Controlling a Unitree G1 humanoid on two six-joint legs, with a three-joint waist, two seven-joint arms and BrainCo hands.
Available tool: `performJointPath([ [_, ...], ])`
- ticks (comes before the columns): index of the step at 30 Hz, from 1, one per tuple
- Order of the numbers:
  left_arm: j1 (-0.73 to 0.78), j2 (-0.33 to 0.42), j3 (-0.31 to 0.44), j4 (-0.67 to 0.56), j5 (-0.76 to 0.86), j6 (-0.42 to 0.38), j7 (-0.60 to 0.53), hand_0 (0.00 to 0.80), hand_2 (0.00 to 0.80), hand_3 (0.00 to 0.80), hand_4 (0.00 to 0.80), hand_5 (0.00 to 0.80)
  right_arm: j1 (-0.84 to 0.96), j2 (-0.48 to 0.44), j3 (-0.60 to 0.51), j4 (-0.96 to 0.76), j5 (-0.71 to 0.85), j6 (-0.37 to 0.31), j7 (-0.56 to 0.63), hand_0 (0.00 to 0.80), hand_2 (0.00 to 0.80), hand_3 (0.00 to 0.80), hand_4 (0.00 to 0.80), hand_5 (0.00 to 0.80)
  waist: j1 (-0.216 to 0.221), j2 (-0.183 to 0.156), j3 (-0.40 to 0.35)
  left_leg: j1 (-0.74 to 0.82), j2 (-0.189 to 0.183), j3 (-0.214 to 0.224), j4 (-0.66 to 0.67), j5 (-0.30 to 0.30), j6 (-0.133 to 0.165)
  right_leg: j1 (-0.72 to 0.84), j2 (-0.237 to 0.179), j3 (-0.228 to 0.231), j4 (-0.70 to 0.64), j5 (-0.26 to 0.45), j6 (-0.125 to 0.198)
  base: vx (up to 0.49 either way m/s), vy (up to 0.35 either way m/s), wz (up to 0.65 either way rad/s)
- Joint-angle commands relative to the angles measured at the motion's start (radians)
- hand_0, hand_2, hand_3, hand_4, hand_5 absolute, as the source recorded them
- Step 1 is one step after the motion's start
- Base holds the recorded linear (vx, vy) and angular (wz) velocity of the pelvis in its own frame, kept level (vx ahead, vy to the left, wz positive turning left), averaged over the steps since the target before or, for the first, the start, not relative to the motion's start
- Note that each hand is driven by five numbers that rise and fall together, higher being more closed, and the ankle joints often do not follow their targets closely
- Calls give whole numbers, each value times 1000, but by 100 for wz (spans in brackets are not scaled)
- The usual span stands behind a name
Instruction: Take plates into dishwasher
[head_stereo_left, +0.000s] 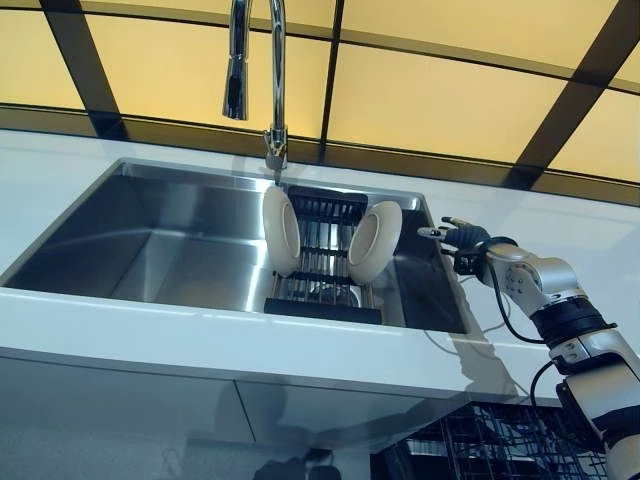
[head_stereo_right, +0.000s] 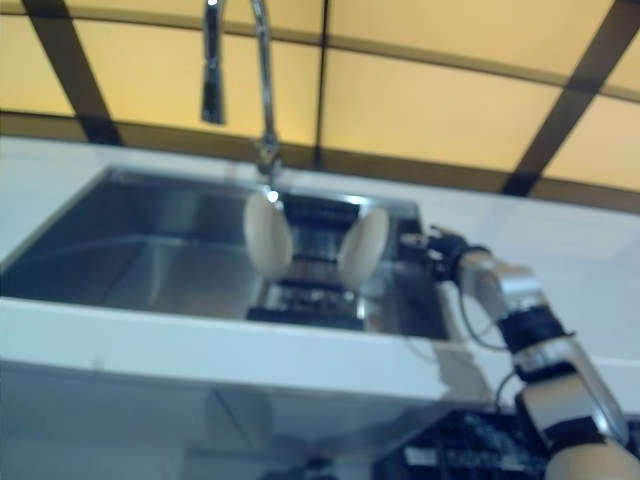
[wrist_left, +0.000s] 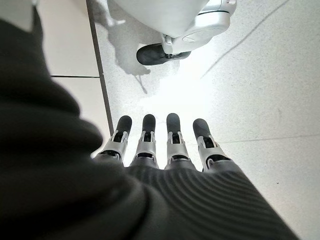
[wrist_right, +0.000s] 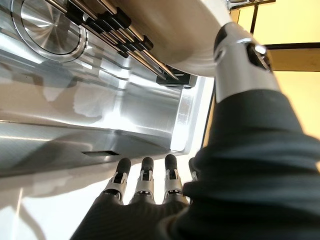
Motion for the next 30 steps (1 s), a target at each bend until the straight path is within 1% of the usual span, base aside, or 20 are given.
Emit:
performJointPath([
  [1, -39, -2, -62, 51, -11, 2, 18, 0, 0, 0, 0, 0, -134, -2, 34, -12, -5, -25, -22, 0, 0, 0, 0, 0, 37, 12, -14, 8, -30, 43, 3, -77, 60, -23, 7, -12, 33, -24, 40, 0, 0, 0],
  [14, -41, -3, -56, 58, -13, 4, 25, 0, 0, 0, 0, 0, -129, 30, 41, -62, 20, -14, -52, 0, 0, 0, 0, 0, 39, 4, -11, 10, -30, 43, 3, -79, 61, -24, 8, -11, 36, -23, 42, 0, 0, 0],
  [30, -34, -7, -56, 55, -10, 5, 32, 0, 0, 0, 0, 0, -132, 48, 48, -103, 27, 7, -81, 0, 0, 0, 0, 0, 43, -5, -8, 11, -29, 43, 3, -80, 62, -23, 9, -12, 35, -24, 42, 0, 0, 0],
])
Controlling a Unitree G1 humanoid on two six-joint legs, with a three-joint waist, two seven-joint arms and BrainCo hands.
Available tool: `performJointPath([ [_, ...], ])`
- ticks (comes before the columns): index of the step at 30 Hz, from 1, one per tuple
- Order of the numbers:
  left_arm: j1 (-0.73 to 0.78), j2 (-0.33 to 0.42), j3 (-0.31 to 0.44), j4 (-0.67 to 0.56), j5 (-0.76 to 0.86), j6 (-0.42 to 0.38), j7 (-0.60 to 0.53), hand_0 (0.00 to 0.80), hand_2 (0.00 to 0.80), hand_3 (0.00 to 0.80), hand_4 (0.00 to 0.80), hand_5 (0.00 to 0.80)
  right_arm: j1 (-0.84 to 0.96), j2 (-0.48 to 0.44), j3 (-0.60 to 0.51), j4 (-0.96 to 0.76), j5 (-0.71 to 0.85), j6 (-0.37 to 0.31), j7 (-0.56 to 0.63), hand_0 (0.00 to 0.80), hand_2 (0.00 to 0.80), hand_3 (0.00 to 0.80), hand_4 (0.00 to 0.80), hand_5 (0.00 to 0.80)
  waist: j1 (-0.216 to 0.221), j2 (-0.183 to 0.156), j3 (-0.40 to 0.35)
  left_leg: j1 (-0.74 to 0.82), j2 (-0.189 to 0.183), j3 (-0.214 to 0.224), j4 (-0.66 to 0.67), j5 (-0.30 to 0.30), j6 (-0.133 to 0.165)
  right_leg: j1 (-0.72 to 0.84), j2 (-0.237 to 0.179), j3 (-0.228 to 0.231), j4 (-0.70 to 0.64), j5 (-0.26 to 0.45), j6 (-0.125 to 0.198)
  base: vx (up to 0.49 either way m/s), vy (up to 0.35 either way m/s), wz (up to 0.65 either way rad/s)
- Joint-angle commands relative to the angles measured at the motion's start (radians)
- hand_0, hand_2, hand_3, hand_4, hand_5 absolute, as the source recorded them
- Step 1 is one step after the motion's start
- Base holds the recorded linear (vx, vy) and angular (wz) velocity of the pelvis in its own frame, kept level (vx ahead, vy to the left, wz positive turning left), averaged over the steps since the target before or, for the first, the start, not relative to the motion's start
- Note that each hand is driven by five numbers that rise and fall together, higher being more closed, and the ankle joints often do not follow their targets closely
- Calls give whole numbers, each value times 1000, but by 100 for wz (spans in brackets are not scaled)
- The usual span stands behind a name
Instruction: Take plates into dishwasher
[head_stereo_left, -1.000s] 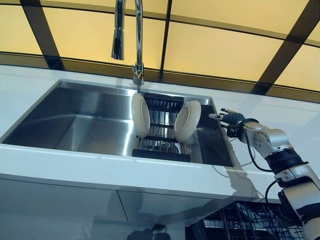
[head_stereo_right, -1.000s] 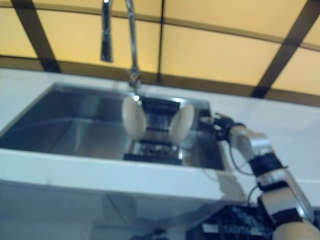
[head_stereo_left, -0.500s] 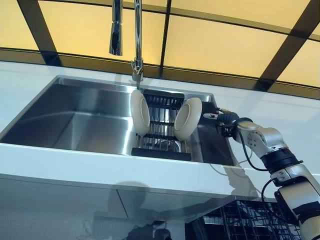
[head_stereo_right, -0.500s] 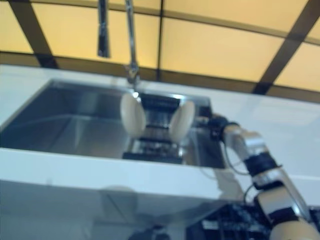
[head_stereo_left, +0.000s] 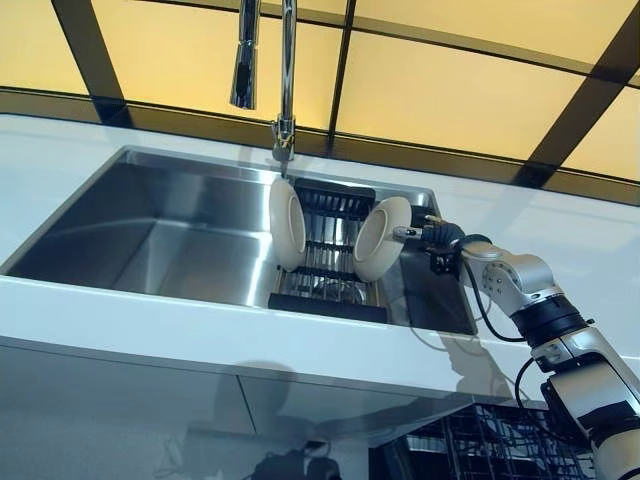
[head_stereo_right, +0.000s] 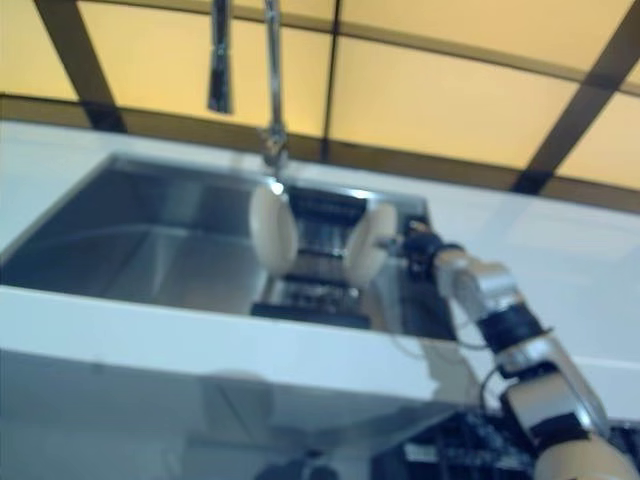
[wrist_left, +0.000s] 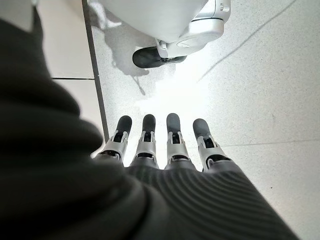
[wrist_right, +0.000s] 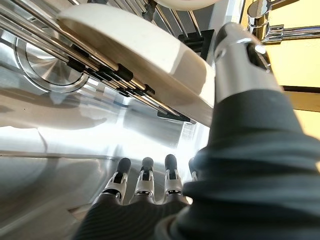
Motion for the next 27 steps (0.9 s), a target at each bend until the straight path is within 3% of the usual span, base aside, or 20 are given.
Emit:
performJointPath([
  [1, -21, 1, -57, 54, -10, 4, 16, 0, 0, 0, 0, 0, -120, 4, 9, -13, 15, -18, -25, 0, 0, 0, 0, 0, 22, 13, -40, 12, -29, 46, 2, -80, 62, -26, 9, -10, 36, -24, 42, 0, 0, 0],
  [27, -19, 9, -68, 48, -26, -2, 22, 0, 0, 0, 0, 0, -115, 14, 8, 32, 40, -23, -37, 0, 0, 0, 0, 0, 31, 6, -19, 5, -28, 38, 2, -80, 65, -39, 9, -17, 44, -22, 44, 0, 0, 0],
])
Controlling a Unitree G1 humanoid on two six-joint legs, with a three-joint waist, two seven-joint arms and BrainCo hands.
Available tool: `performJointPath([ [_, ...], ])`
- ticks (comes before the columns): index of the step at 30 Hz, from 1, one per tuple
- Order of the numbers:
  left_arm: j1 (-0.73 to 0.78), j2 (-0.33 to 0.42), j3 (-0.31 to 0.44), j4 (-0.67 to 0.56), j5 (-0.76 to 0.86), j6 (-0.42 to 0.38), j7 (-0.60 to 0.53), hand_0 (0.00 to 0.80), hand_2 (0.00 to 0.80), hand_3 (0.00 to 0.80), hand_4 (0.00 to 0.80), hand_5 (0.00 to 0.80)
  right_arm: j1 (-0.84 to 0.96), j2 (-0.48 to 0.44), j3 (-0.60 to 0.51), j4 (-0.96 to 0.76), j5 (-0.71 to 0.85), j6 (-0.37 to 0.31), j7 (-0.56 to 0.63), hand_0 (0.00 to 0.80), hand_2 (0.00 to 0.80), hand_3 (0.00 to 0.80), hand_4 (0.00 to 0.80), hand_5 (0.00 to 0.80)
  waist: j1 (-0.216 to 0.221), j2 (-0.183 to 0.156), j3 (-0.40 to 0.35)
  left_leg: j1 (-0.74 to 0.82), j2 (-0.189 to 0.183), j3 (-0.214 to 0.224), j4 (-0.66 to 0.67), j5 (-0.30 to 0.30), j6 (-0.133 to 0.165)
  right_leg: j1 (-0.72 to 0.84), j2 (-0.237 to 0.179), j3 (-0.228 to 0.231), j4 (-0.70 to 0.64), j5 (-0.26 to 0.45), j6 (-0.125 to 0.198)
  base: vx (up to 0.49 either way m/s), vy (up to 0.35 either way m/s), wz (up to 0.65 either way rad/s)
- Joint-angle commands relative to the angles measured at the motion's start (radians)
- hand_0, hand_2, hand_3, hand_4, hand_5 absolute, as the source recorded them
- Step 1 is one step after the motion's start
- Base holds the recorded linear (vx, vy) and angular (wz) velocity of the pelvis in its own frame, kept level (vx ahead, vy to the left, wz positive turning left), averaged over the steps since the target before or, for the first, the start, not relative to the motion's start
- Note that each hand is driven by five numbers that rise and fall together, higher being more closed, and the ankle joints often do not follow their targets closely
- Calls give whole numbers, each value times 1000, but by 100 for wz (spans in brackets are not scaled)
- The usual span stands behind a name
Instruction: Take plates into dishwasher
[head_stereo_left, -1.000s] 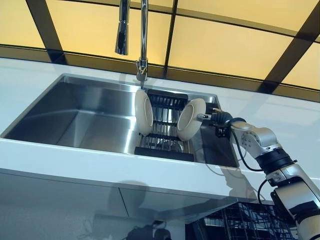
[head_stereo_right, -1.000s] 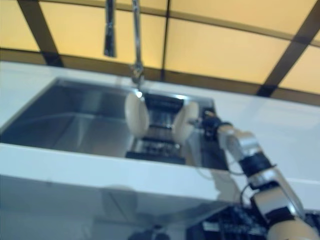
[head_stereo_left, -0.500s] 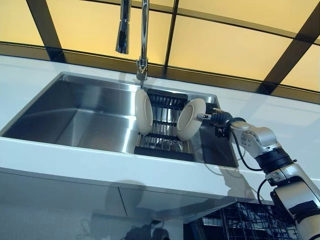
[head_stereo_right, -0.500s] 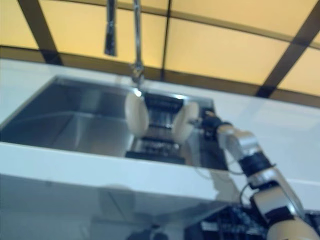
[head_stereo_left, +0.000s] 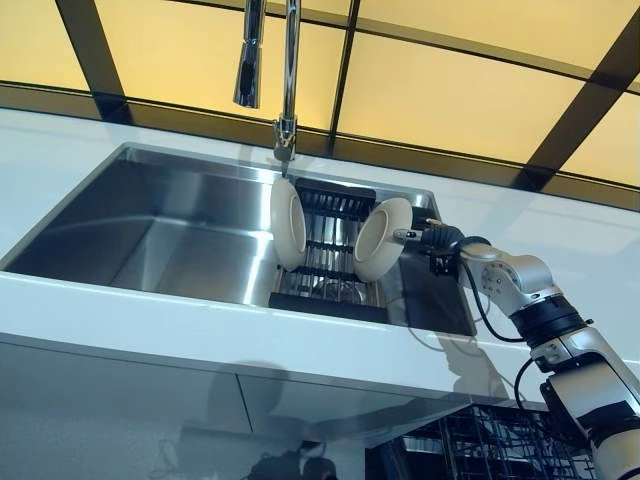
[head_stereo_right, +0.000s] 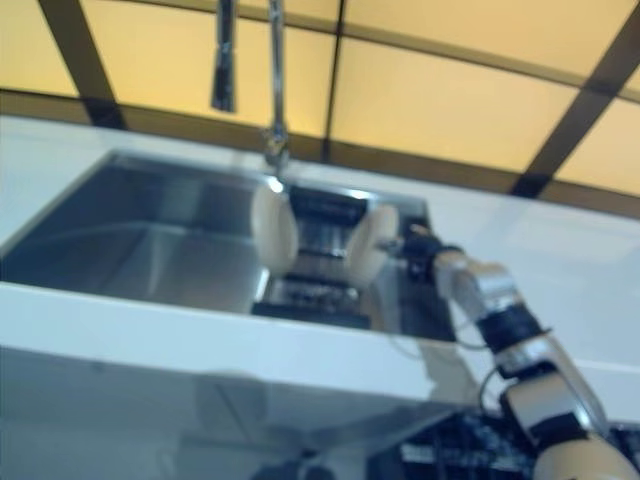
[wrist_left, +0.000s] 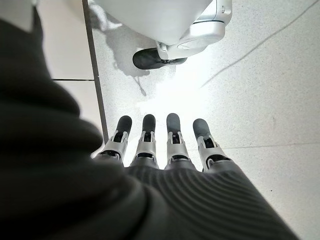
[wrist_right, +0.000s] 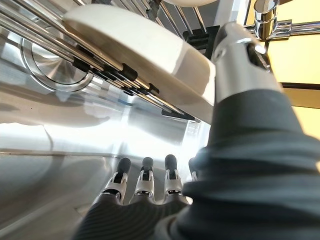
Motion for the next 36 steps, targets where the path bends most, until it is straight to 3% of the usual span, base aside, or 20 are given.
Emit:
performJointPath([
  [1, -25, 9, -68, 48, -23, 1, 16, 0, 0, 0, 0, 0, -115, 5, 6, 25, 19, -39, -17, 0, 0, 0, 0, 0, 31, 19, -17, 6, -28, 44, -2, -80, 66, -42, 11, -11, 44, -22, 43, 0, 0, 0],
  [28, -31, 15, -75, 46, -59, -13, 26, 0, 0, 0, 0, 0, -145, 26, 9, 78, 75, -22, -49, 0, 0, 0, 0, 0, 50, 0, 18, -13, -26, 25, -2, -72, 69, -64, 10, -22, 60, -22, 41, 3, 1, 2],
  [35, -25, 19, -77, 45, -70, -20, 27, 0, 0, 0, 0, 0, -160, 30, 7, 120, 75, -46, -59, 0, 0, 0, 0, 0, 61, 3, 40, -19, -27, 14, -2, -73, 69, -64, 8, -33, 57, -24, 40, 0, 2, 4],
  [36, -25, 22, -78, 44, -72, -20, 27, 0, 0, 0, 0, 0, -166, 28, 7, 128, 73, -49, -54, 66, 66, 66, 66, 66, 62, 4, 42, -20, -27, 13, -2, -72, 69, -65, 8, -35, 57, -24, 40, -5, 1, 17],
])
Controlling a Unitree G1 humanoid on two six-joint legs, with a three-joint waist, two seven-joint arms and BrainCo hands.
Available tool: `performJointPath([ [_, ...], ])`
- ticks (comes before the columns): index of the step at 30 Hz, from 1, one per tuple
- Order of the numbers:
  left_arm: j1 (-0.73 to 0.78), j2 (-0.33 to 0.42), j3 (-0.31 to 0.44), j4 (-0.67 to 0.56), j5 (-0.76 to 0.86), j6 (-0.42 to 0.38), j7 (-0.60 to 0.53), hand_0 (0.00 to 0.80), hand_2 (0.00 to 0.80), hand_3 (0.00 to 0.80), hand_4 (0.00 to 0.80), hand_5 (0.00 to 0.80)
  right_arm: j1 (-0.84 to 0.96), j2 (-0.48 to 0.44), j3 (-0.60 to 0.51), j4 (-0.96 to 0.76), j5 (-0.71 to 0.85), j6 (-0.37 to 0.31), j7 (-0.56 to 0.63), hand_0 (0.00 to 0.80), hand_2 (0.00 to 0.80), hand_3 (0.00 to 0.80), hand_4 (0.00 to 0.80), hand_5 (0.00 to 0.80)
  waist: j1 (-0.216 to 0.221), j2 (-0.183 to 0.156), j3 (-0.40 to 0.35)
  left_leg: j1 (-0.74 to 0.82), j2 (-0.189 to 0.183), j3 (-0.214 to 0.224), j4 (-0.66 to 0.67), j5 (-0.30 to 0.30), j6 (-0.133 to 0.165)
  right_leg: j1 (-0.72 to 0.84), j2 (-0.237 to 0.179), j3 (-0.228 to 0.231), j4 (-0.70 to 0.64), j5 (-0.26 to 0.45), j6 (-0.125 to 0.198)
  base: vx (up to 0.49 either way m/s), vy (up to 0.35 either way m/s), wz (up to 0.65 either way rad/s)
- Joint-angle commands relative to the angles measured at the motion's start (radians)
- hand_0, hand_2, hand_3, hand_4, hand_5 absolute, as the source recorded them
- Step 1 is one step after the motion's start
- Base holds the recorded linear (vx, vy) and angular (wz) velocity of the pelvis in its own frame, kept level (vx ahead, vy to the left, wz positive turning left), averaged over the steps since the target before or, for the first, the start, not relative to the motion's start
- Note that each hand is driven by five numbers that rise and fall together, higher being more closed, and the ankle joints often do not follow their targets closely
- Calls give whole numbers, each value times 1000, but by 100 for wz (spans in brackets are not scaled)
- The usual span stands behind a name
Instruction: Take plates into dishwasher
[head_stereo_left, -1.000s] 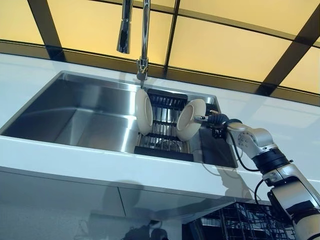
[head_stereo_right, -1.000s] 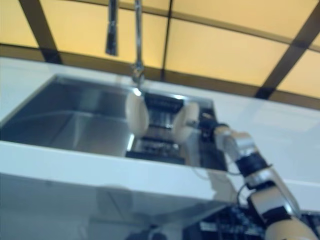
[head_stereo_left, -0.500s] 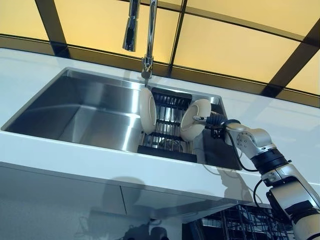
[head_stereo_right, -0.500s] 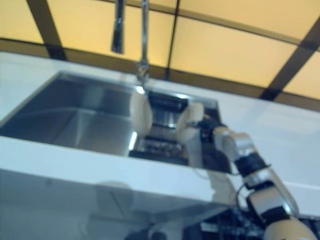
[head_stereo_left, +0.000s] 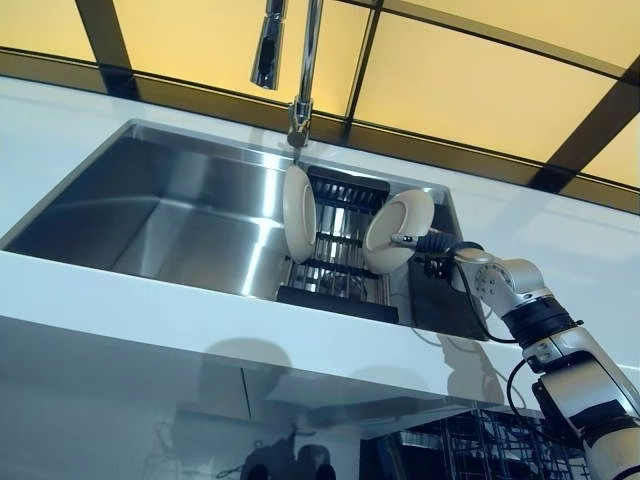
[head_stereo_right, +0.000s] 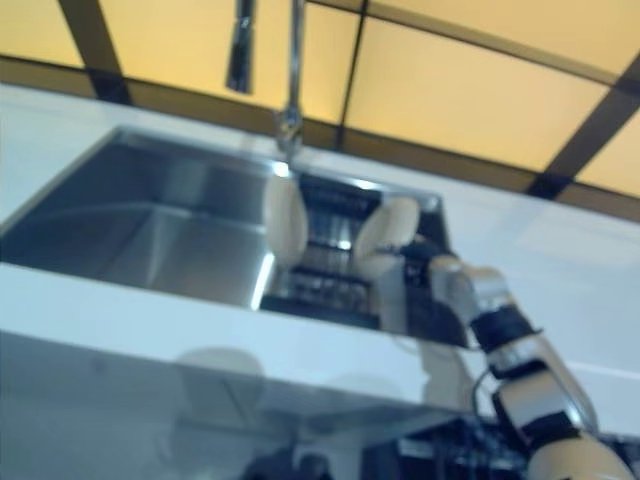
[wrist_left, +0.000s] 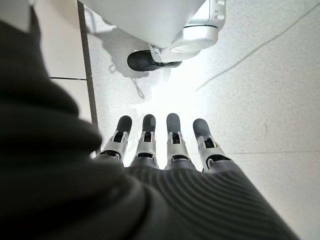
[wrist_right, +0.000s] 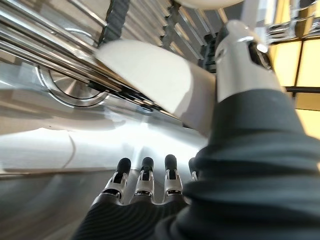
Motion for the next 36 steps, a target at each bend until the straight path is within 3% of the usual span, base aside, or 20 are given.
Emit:
performJointPath([
  [1, -22, 5, -53, 43, -32, 0, 10, 0, 0, 0, 0, 0, -159, 0, 6, 55, 19, -54, -14, 176, 176, 176, 176, 176, 35, 31, 1, 22, -16, 46, -11, -75, 65, -42, 18, -1, 57, -18, 32, -6, 0, 15],
  [3, -24, 4, -57, 42, -35, 3, 14, 0, 0, 0, 0, 0, -169, -1, 9, 59, 14, -58, -20, 424, 424, 424, 424, 424, 37, 31, 1, 20, -17, 44, -11, -74, 65, -42, 17, -4, 54, -17, 33, -4, 2, 10],
  [4, -23, 4, -56, 40, -33, 4, 14, 0, 0, 0, 0, 0, -174, -5, 9, 65, 13, -64, -13, 646, 646, 646, 646, 646, 38, 31, 1, 19, -18, 42, -11, -74, 65, -42, 17, -4, 53, -17, 32, -4, 5, 5],
  [5, -22, 5, -57, 39, -33, 4, 14, 0, 0, 0, 0, 0, -180, -6, 11, 64, 15, -64, -17, 800, 800, 800, 800, 800, 38, 31, 1, 19, -18, 42, -11, -73, 64, -42, 17, -5, 53, -16, 33, -4, 6, 4],
  [26, -10, -5, -70, 34, -28, 6, 28, 0, 0, 0, 0, 0, -235, -66, 18, 52, -117, -100, -35, 800, 800, 800, 800, 800, 33, 26, -26, 45, -17, 46, -11, -80, 62, -22, 21, 8, 53, -19, 35, 0, 0, 0],
  [36, -14, -1, -70, 27, -12, 15, 23, 0, 0, 0, 0, 0, -275, -142, 38, 22, -227, -92, -8, 800, 800, 800, 800, 800, 17, 22, -55, 64, -16, 60, -11, -87, 63, -10, 25, 26, 57, -20, 38, -1, 1, -1],
])
